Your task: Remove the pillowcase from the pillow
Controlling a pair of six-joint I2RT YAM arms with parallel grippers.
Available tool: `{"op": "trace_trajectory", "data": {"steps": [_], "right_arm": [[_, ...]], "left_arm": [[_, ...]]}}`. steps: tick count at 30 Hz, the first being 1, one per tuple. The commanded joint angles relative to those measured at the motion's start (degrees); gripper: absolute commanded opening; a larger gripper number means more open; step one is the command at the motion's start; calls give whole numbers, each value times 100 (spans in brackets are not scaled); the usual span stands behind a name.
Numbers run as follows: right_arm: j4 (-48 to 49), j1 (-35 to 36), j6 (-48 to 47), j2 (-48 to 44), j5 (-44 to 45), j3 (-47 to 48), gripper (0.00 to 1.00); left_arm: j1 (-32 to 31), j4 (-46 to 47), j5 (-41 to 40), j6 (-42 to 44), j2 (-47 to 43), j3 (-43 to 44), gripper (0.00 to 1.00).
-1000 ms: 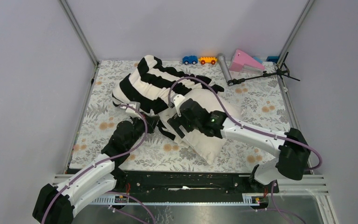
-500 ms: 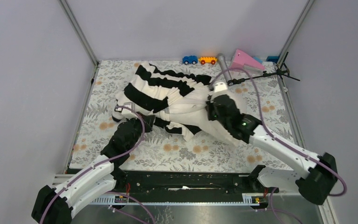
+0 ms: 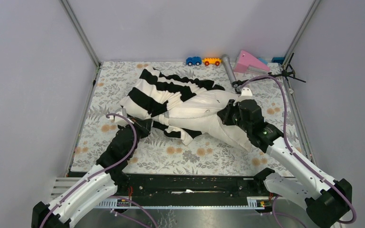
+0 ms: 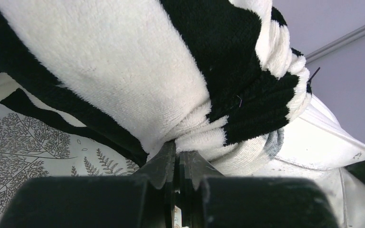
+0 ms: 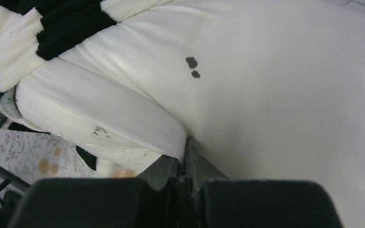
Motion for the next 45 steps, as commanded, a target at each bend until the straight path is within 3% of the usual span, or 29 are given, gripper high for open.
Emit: {"op": "trace_trajectory", "data": {"steps": [1, 5, 12, 14, 16, 17, 20, 22, 26, 32, 38, 45], "right_arm": [[4, -632, -178, -275, 1504, 6, 0], [165, -633, -345, -116, 836, 108, 0], [-153, -633, -367, 511, 100, 1037, 2], [-295, -632, -377, 570, -81, 1379, 22], [-357, -634, -469, 579, -498, 1651, 61], [-405, -629, -559, 612, -869, 1790, 71], [-689, -538, -915, 768, -1519, 2190, 90], [-558, -265, -1138, 700, -1429, 2137, 99], [-317, 410, -1351, 605, -1038, 2066, 100], [-500, 1753, -1413, 1251, 130, 2514, 99], [23, 2088, -2118, 2063, -76, 2833, 100], [-165, 2149, -2967, 2939, 295, 3398, 100]], "left_arm": [[339, -447, -2405, 217, -402, 65, 0], [330, -403, -1430, 329, -508, 405, 0], [330, -741, 36, 466, 148, 1686, 0], [330, -724, 444, 423, 359, 2011, 0], [330, -745, 842, 442, 678, 2357, 0], [330, -799, 1070, 456, 843, 2531, 0], [330, -962, 1487, 530, 1253, 2967, 0], [330, -961, 1645, 571, 1382, 3084, 0], [330, -966, 1663, 613, 1401, 3089, 0], [330, -1110, 1599, 752, 1290, 3113, 0], [330, -1143, 1654, 776, 1274, 3053, 0], [330, -1296, 1631, 857, 1195, 3033, 0]]}}
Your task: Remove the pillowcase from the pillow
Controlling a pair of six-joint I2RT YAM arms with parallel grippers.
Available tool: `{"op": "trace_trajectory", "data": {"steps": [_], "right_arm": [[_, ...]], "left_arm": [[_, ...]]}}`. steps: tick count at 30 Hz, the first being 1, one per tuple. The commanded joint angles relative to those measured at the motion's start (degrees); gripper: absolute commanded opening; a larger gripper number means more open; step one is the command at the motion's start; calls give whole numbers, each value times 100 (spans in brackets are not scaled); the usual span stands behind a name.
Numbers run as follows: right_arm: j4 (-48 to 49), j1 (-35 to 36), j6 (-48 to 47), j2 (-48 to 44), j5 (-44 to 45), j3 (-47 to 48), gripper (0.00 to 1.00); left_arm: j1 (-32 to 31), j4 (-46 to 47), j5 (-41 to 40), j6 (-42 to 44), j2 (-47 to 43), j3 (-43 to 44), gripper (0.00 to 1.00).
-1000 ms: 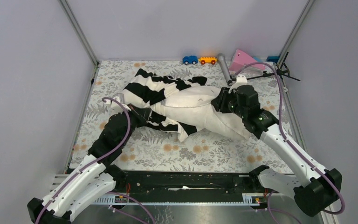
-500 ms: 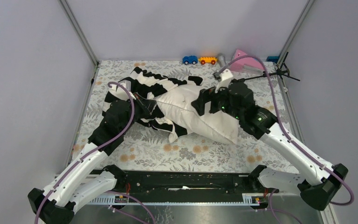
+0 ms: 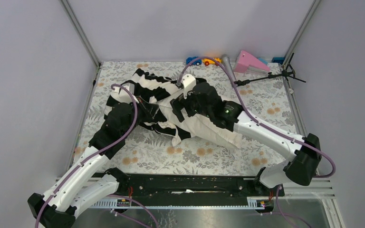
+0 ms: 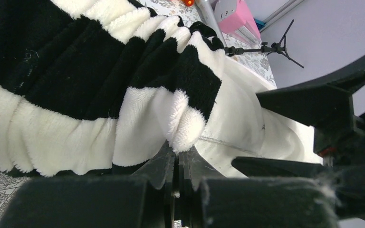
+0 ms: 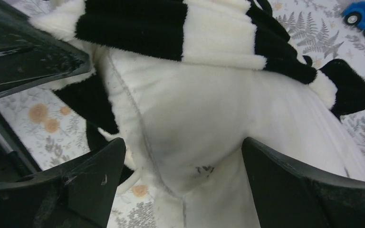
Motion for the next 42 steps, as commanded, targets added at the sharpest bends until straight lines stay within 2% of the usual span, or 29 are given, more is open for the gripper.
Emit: {"op": "trace_trajectory", "data": {"steps": [1, 6, 7, 8, 10, 11, 12, 13, 16, 22, 24, 27, 30, 32, 35, 39, 40, 42], "right_arm": [[188, 49, -630, 282, 459, 283, 100], [25, 52, -383, 572, 793, 23, 100], [-2, 47, -298, 605, 915, -19, 96], [17, 49, -220, 588, 1069, -94, 83], [287, 46, -30, 379, 1359, -376, 40], [504, 51, 67, 189, 1521, -596, 23], [742, 48, 132, -28, 1667, -793, 13], [938, 47, 175, -251, 1790, -987, 7], [1221, 47, 210, -924, 2147, -1347, 1], [1182, 38, 369, -1872, 3600, -1762, 0], [1618, 31, 368, -2345, 3893, -2185, 0], [2130, 20, 364, -2940, 3740, -2653, 0], [2180, 19, 400, -3059, 3480, -2712, 0], [2022, 20, 422, -2905, 3317, -2586, 0], [1743, 24, 440, -2551, 3033, -2331, 0], [1473, 19, 487, -2085, 2701, -2033, 0], [1439, 19, 504, -1959, 2641, -1984, 0], [1441, 20, 534, -1843, 2503, -1927, 0]], "left_arm": [[39, 371, -18, 140, -230, 247, 0], [39, 397, -76, 116, -253, 85, 0], [39, 392, -70, 111, -230, 73, 0], [39, 385, -53, 106, -204, 59, 0], [39, 387, -19, 79, -147, 18, 0], [39, 389, -22, 72, -116, 6, 0], [41, 374, -29, 67, -73, -6, 0], [35, 330, -50, 56, -32, 1, 0], [39, -78, -425, -14, 118, 113, 0], [40, -304, -1736, -510, -435, -335, 1], [47, -298, -2018, -608, -646, -490, 1], [48, -270, -1975, -590, -749, -539, 0], [46, -240, -1416, -248, -583, -349, 1], [40, -214, -730, 122, -384, -151, 13], [-53, -202, -325, 340, -240, 43, 48], [-612, -324, -886, 558, -208, 231, 81], [-815, -431, -1101, 596, -121, 355, 83], [-1363, -723, -1677, 687, 153, 664, 95]]}}
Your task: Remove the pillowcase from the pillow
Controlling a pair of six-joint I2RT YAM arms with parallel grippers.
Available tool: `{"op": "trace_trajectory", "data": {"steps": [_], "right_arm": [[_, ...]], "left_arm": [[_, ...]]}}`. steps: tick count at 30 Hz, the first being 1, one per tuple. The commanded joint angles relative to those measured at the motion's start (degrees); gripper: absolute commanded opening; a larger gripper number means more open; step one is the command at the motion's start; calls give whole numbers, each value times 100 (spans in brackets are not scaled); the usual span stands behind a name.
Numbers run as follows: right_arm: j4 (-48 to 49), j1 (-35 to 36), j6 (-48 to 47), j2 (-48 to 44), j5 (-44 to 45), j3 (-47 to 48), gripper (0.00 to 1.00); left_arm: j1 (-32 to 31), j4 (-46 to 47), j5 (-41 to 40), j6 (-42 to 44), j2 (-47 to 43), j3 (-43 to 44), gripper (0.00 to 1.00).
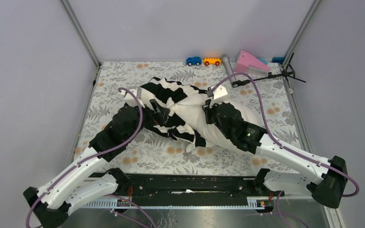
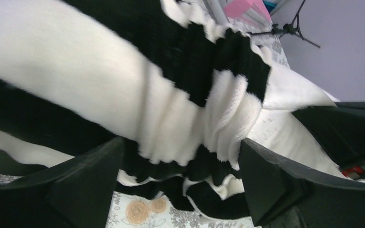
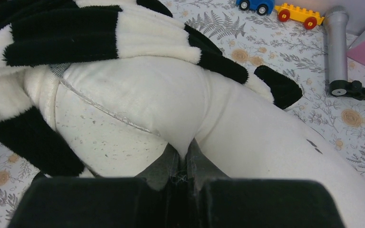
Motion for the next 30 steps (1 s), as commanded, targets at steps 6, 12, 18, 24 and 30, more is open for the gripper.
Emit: {"op": "trace_trajectory", "data": {"steps": [6, 12, 18, 24, 30], "right_arm": [[174, -98, 35, 337, -1, 461, 0], [96, -102, 50, 279, -39, 474, 0], [82, -102, 74, -98, 268, 342, 0], [93, -123, 257, -693, 1372, 37, 0], [89, -644, 474, -1575, 1843, -359, 0]], "left_arm": [[-2106, -786, -3044, 594, 1237, 1358, 99], [-2167, -1023, -3703, 594, 2104, 1713, 99], [-1046, -566, -2730, 245, 2074, 972, 93], [570, 440, -1571, -840, 1320, -602, 56], [1467, 688, -1475, -1237, 47, -1430, 7]]}}
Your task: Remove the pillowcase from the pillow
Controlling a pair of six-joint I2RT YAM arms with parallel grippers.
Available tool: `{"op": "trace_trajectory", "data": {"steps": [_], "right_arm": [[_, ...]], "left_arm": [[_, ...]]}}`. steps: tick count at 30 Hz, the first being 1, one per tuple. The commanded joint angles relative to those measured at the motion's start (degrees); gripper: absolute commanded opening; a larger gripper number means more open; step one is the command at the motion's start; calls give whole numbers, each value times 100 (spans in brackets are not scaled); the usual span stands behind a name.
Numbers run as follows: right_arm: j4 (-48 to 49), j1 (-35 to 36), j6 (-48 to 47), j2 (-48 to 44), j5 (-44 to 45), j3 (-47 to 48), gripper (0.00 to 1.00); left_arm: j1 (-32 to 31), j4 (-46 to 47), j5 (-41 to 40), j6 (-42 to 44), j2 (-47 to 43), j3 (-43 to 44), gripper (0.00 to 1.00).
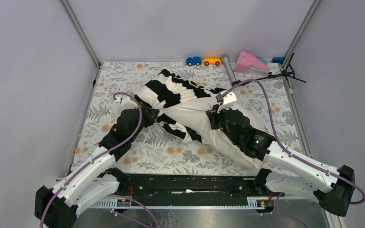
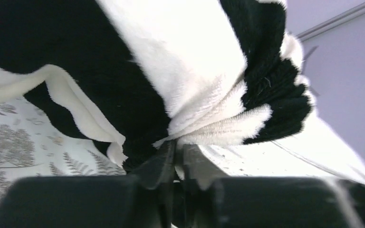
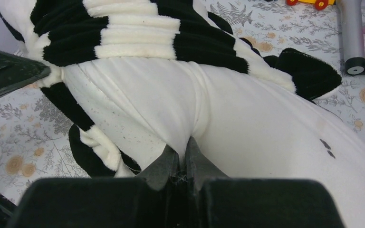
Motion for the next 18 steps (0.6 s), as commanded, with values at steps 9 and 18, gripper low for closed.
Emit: {"op": "trace_trajectory", "data": {"steps": [9, 18], "right_arm": [[-2011, -880, -220, 137, -653, 2030, 2], [-2877, -1316, -32, 1536, -1801, 2760, 16]], "left_arm": [[800, -1176, 214, 794, -805, 1076, 0], [804, -2905, 2170, 1301, 477, 3439, 0]]}}
